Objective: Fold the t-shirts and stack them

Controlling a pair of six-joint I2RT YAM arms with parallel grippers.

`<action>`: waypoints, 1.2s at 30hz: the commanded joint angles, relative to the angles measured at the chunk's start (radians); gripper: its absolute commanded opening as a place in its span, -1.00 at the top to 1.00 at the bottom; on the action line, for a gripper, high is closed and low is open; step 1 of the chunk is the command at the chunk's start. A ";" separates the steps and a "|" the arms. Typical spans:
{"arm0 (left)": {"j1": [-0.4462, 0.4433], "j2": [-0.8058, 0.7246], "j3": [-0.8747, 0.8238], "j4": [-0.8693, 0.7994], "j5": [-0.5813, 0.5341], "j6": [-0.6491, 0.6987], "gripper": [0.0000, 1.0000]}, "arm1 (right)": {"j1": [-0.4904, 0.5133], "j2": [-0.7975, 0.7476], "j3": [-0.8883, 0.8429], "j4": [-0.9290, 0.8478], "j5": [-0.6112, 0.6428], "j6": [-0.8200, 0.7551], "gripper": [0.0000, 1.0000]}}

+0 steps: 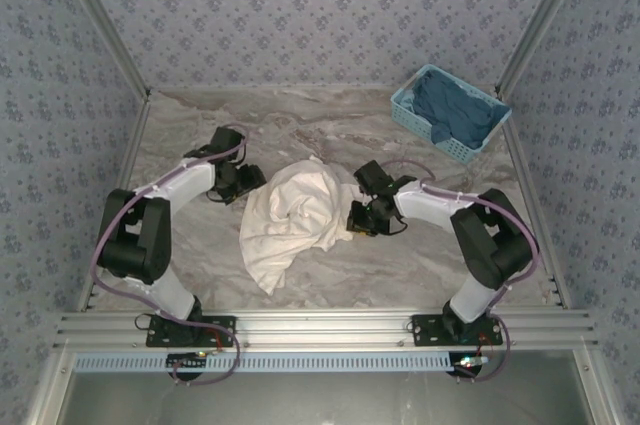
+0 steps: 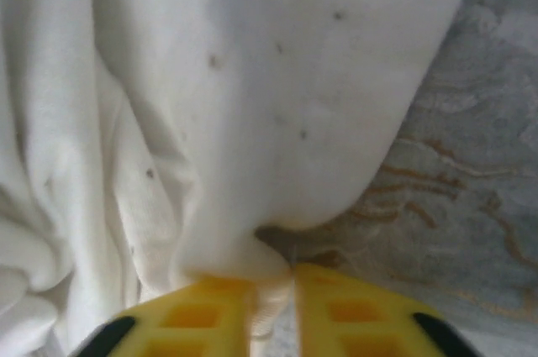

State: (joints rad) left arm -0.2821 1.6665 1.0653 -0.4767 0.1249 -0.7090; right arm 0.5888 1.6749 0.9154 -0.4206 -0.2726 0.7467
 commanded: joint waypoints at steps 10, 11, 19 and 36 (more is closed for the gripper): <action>-0.093 -0.039 0.117 0.106 0.039 -0.020 -0.41 | -0.107 -0.159 0.164 -0.174 0.129 -0.088 1.00; -0.101 -0.030 0.131 0.087 0.045 -0.003 -0.43 | -0.123 -0.163 0.183 -0.197 0.129 -0.103 1.00; -0.213 0.215 0.335 -0.124 0.039 0.180 -0.38 | -0.220 -0.172 0.263 -0.270 0.075 -0.173 1.00; -0.223 -0.095 0.397 -0.209 -0.216 0.174 1.00 | -0.274 -0.276 0.461 -0.339 0.184 -0.276 1.00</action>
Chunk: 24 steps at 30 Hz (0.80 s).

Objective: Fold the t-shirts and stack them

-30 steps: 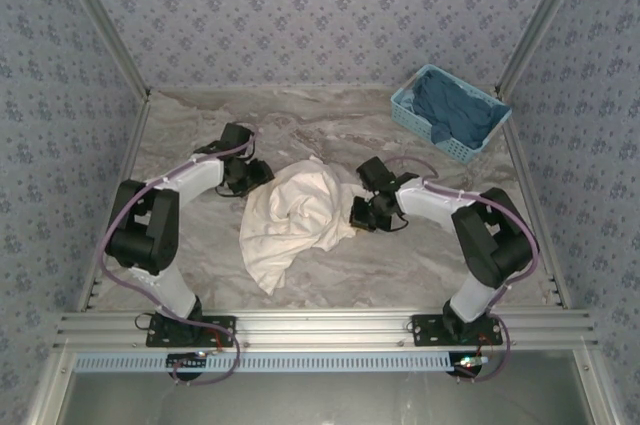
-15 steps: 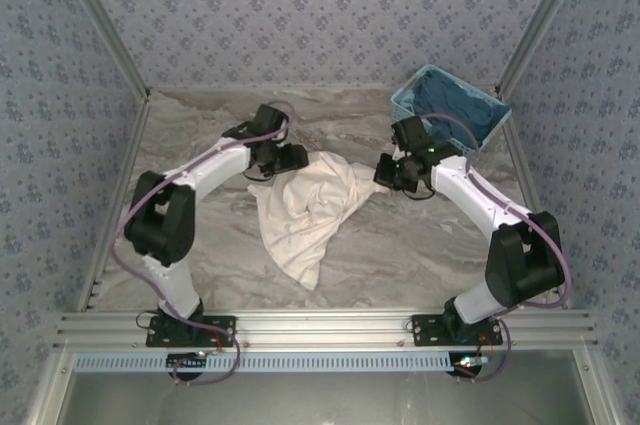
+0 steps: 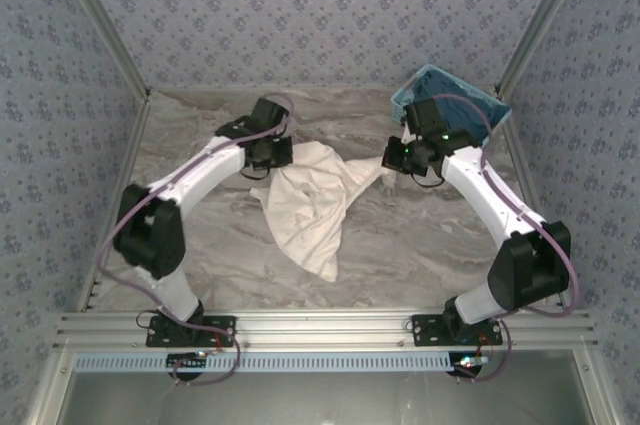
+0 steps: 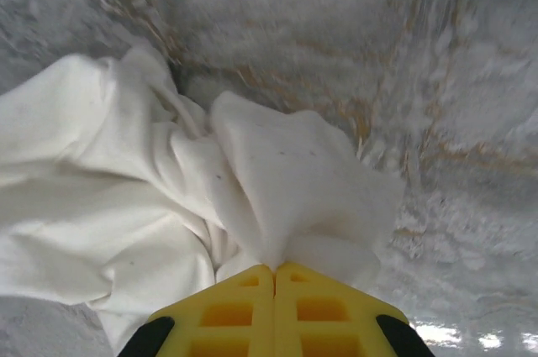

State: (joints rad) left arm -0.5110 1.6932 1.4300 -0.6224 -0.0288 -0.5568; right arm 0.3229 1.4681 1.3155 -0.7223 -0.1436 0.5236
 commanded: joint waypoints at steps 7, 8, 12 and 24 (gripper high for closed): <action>0.006 -0.402 -0.005 -0.112 -0.148 0.014 1.00 | -0.024 -0.241 0.103 0.014 0.119 -0.089 1.00; 0.006 -0.438 -0.005 -0.106 -0.153 0.018 1.00 | -0.028 -0.268 0.108 0.029 0.132 -0.097 1.00; 0.006 -0.547 -0.005 -0.062 -0.124 0.041 1.00 | -0.036 -0.362 0.126 0.109 0.208 -0.121 1.00; 0.027 -0.541 0.002 0.016 -0.084 -0.033 0.96 | -0.123 -0.185 0.269 0.285 0.133 -0.088 1.00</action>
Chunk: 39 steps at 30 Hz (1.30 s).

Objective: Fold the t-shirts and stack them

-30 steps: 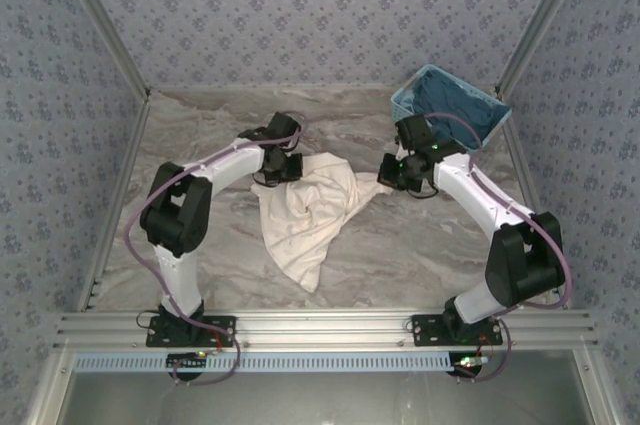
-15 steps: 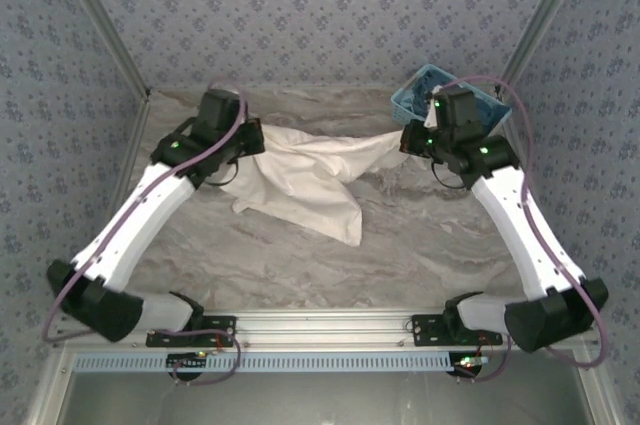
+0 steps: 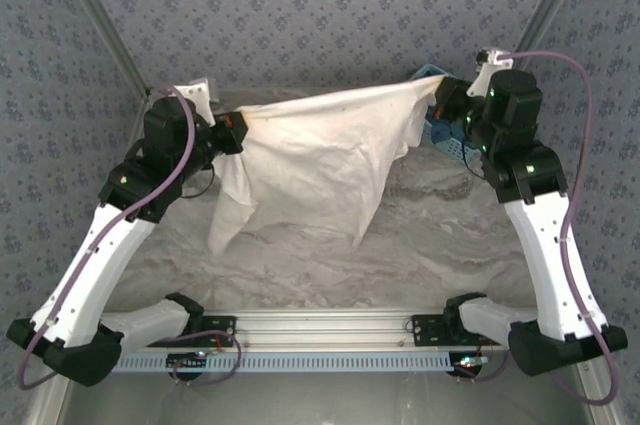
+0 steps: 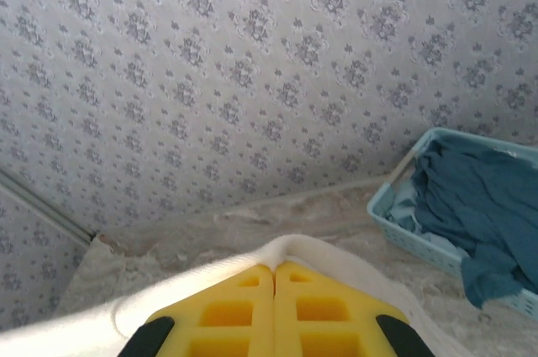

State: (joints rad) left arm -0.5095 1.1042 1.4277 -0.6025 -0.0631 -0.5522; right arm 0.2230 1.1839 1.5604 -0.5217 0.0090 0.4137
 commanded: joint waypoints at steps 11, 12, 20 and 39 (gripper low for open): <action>0.275 0.407 0.070 -0.180 0.052 -0.156 -0.39 | 0.020 0.585 0.183 0.065 -0.214 0.131 -0.06; 0.273 0.407 0.066 -0.202 0.042 -0.145 -0.40 | 0.035 0.569 0.155 0.062 -0.204 0.133 -0.12; 0.169 0.268 -0.238 -0.290 0.095 -0.038 -0.37 | 0.231 0.346 -0.304 0.069 -0.167 0.208 -0.14; -0.086 0.495 -0.498 -0.067 0.323 -0.138 0.95 | 0.611 0.367 -0.558 -0.073 -0.042 0.290 -0.09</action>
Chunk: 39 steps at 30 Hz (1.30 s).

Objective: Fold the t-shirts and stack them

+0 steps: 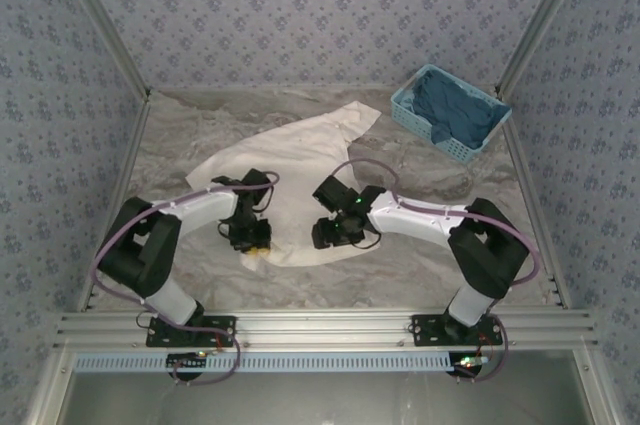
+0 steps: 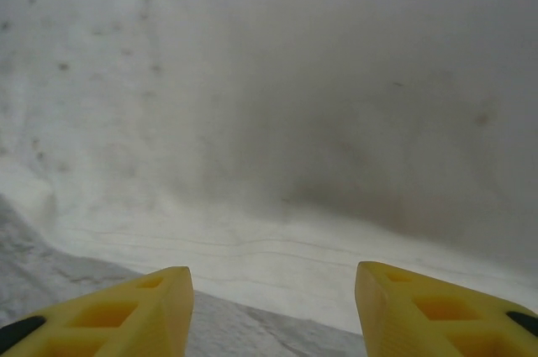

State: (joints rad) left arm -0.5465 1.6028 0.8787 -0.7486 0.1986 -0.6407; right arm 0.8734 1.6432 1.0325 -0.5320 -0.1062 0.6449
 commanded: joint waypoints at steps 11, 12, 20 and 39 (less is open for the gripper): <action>-0.260 0.266 0.643 0.209 0.180 -0.241 1.00 | -0.395 -0.593 -0.171 -0.313 0.162 0.137 0.19; -0.276 0.317 0.729 0.203 0.187 -0.242 1.00 | -0.426 -0.631 -0.170 -0.344 0.164 0.133 0.20; -0.368 0.541 1.153 0.111 0.385 -0.208 0.17 | -0.568 -0.784 -0.203 -0.488 0.157 0.195 0.24; 0.143 -0.207 -0.036 0.307 0.220 -0.518 -0.22 | -0.520 -0.522 -0.334 0.072 0.068 0.617 -0.18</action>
State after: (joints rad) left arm -0.4229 1.3869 0.8837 -0.4980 0.4179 -1.0653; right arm 0.3748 1.0740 0.6731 -0.6037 -0.0570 1.1904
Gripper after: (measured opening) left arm 0.613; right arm 0.589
